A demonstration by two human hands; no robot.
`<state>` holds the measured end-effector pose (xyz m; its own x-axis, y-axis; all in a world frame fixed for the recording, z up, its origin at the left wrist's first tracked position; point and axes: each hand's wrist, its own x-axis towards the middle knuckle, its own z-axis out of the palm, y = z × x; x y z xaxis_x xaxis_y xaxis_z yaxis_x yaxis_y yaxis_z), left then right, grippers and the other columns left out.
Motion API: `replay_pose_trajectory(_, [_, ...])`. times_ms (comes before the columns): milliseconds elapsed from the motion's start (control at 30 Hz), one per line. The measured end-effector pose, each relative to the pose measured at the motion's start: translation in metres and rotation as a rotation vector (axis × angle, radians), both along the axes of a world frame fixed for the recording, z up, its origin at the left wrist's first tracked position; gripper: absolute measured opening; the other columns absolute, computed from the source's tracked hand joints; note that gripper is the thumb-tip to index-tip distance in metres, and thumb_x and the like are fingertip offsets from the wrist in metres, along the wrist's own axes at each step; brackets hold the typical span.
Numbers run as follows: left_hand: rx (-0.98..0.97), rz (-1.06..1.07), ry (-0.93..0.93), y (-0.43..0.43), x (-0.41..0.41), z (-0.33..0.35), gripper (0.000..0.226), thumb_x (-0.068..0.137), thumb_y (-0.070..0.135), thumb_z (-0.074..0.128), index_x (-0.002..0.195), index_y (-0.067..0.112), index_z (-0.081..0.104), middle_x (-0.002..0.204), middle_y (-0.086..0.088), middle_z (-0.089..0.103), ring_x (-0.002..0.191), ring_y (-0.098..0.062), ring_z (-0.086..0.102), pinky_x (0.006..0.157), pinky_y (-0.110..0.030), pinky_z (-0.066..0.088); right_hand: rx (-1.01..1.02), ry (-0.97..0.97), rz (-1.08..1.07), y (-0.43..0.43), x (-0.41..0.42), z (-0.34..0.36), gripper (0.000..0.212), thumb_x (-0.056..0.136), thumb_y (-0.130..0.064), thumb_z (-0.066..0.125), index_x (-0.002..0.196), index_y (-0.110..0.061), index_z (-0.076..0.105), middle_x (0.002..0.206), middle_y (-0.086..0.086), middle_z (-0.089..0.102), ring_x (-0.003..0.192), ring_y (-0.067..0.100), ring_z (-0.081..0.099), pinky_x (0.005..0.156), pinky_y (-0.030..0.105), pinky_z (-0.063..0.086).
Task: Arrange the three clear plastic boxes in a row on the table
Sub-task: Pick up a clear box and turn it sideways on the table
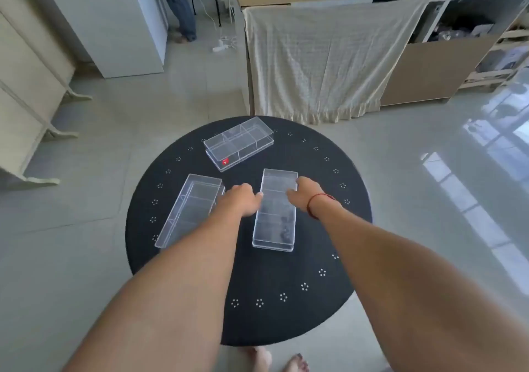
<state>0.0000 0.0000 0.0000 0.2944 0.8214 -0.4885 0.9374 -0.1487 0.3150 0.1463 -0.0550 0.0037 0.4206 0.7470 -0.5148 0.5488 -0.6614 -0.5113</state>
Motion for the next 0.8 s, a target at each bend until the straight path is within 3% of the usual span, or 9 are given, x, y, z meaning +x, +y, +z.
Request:
replay_pose_trajectory(67, [-0.068,0.026,-0.011,-0.005,-0.001,-0.014,0.058,0.098,0.046,0.037,0.146,0.012,0.039,0.151,-0.012,0.041,0.137,-0.034,0.041,0.108,-0.043,0.035,-0.017,0.095,-0.132,-0.002,-0.002,-0.018,0.047,0.097,-0.032,0.044,0.134,-0.003,0.049,0.135,0.015,0.055,0.113,0.033,0.056,0.09,0.035,0.043])
replay_pose_trajectory(167, [-0.166,0.1,-0.157,-0.013,-0.003,-0.04,0.061,0.098,0.042,0.041,0.151,0.015,0.029,0.155,-0.01,0.035,0.14,-0.031,0.037,0.112,-0.044,0.032,-0.059,0.228,-0.347,-0.008,-0.008,-0.045,0.061,0.099,-0.044,0.034,0.142,-0.001,0.041,0.144,0.015,0.048,0.128,0.034,0.049,0.103,0.036,0.038])
replay_pose_trajectory(233, [-0.159,0.135,-0.29,-0.018,-0.001,-0.052,0.062,0.098,0.032,0.048,0.153,0.021,0.024,0.155,-0.008,0.035,0.139,-0.03,0.039,0.113,-0.045,0.033,-0.073,0.345,-0.477,-0.008,-0.013,-0.06,0.066,0.097,-0.05,0.028,0.141,-0.003,0.043,0.142,0.014,0.05,0.127,0.034,0.05,0.108,0.039,0.039])
replay_pose_trajectory(400, [-0.086,0.213,-0.462,-0.023,0.003,-0.061,0.054,0.094,0.009,0.05,0.144,0.029,0.043,0.151,-0.004,0.042,0.135,-0.025,0.045,0.108,-0.037,0.038,0.022,0.58,-0.725,-0.007,-0.015,-0.089,0.056,0.095,-0.042,0.031,0.132,-0.005,0.053,0.13,0.011,0.062,0.113,0.03,0.062,0.103,0.042,0.046])
replay_pose_trajectory(467, [-0.113,0.236,-0.481,-0.022,0.003,-0.061,0.056,0.094,0.008,0.049,0.146,0.029,0.042,0.153,-0.002,0.039,0.137,-0.022,0.043,0.107,-0.034,0.038,-0.001,0.647,-0.713,-0.013,-0.013,-0.083,0.034,0.095,-0.032,0.036,0.114,-0.012,0.058,0.105,0.001,0.067,0.08,0.018,0.064,0.092,0.034,0.05])
replay_pose_trajectory(533, [-0.124,0.241,-0.497,-0.019,0.003,-0.058,0.057,0.094,0.013,0.052,0.147,0.029,0.041,0.154,0.0,0.038,0.14,-0.02,0.039,0.111,-0.036,0.036,-0.043,0.68,-0.662,-0.016,-0.011,-0.078,0.019,0.089,-0.031,0.042,0.092,-0.02,0.057,0.08,-0.005,0.058,0.058,0.013,0.046,0.087,0.03,0.046])
replay_pose_trajectory(567, [-0.138,0.254,-0.505,-0.017,0.004,-0.057,0.057,0.094,0.016,0.053,0.147,0.029,0.04,0.154,-0.001,0.039,0.141,-0.02,0.037,0.112,-0.036,0.035,-0.058,0.687,-0.643,-0.017,-0.01,-0.077,0.017,0.085,-0.033,0.045,0.086,-0.022,0.058,0.076,-0.005,0.055,0.059,0.014,0.042,0.086,0.031,0.045])
replay_pose_trajectory(700, [-0.247,0.368,-0.513,-0.015,0.01,-0.051,0.056,0.093,0.032,0.052,0.147,0.03,0.037,0.152,-0.004,0.039,0.135,-0.025,0.043,0.109,-0.04,0.039,0.006,0.748,-0.628,-0.009,-0.003,-0.071,0.021,0.072,-0.032,0.055,0.08,-0.016,0.066,0.088,0.009,0.065,0.084,0.03,0.062,0.093,0.041,0.051])
replay_pose_trajectory(800, [-0.319,0.395,-0.484,-0.015,0.016,-0.049,0.054,0.091,0.036,0.042,0.144,0.026,0.039,0.147,-0.004,0.044,0.13,-0.026,0.046,0.109,-0.043,0.038,0.118,0.729,-0.544,-0.005,-0.001,-0.058,0.019,0.079,-0.031,0.055,0.071,-0.014,0.058,0.08,0.01,0.059,0.073,0.028,0.057,0.09,0.046,0.056])
